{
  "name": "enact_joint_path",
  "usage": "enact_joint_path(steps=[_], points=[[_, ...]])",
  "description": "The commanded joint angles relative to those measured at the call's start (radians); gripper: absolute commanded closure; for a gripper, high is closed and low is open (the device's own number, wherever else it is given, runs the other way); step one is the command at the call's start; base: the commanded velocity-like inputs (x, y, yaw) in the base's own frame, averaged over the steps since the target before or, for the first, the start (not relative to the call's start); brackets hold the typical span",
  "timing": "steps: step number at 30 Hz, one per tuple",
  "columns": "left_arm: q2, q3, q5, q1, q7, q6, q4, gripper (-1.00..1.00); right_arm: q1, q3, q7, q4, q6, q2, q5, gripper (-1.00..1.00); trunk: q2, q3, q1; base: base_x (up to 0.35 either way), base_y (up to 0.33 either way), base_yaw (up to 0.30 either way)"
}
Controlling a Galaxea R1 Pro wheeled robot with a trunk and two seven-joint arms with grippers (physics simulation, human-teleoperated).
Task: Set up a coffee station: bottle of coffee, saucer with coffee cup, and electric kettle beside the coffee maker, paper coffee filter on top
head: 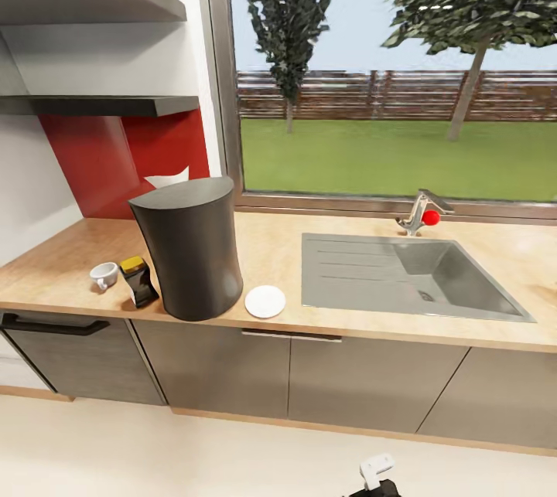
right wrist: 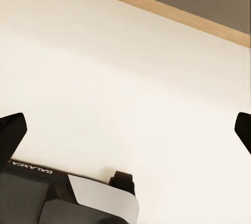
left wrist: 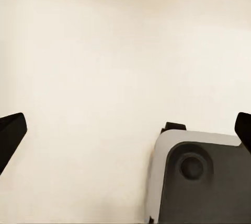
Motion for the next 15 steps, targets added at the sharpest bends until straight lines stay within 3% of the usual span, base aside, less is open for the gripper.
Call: enact_joint_path(steps=[1, 4, 8, 10, 14, 15], points=[[-0.001, -0.012, 0.002, 0.000, 0.042, -0.002, 0.001, -1.00, -0.001, 0.007, 0.003, 0.002, -0.005, -0.001, -0.011, -1.00, -0.002, -0.002, 0.001, 0.000, 0.000, 0.000], [-0.008, -0.015, -0.003, 0.000, 0.095, -0.003, 0.018, -1.00, -0.001, 0.006, 0.002, 0.002, -0.006, -0.002, -0.011, -1.00, -0.002, -0.002, 0.001, 0.000, 0.000, 0.000], [-0.009, -0.018, -0.003, 0.000, 0.109, -0.004, 0.026, -1.00, 0.000, 0.005, 0.001, 0.002, -0.005, -0.008, -0.013, -1.00, -0.002, -0.002, 0.001, 0.000, 0.000, 0.000], [-0.005, -0.011, 0.001, 0.001, 0.113, -0.004, 0.028, -1.00, 0.000, 0.005, 0.002, 0.002, -0.005, -0.042, -0.015, -1.00, -0.002, -0.002, 0.001, 0.000, 0.000, 0.000], [0.003, -0.007, 0.005, 0.008, 0.114, -0.002, 0.030, -1.00, 0.000, 0.005, 0.002, 0.002, -0.005, -0.061, -0.029, -1.00, -0.002, -0.001, 0.001, 0.000, 0.000, 0.000], [0.004, -0.013, -0.001, 0.010, 0.112, -0.004, 0.044, -1.00, 0.012, 0.004, -0.017, 0.002, -0.006, -0.067, -0.051, -1.00, -0.002, -0.001, 0.001, 0.000, 0.000, 0.000]])
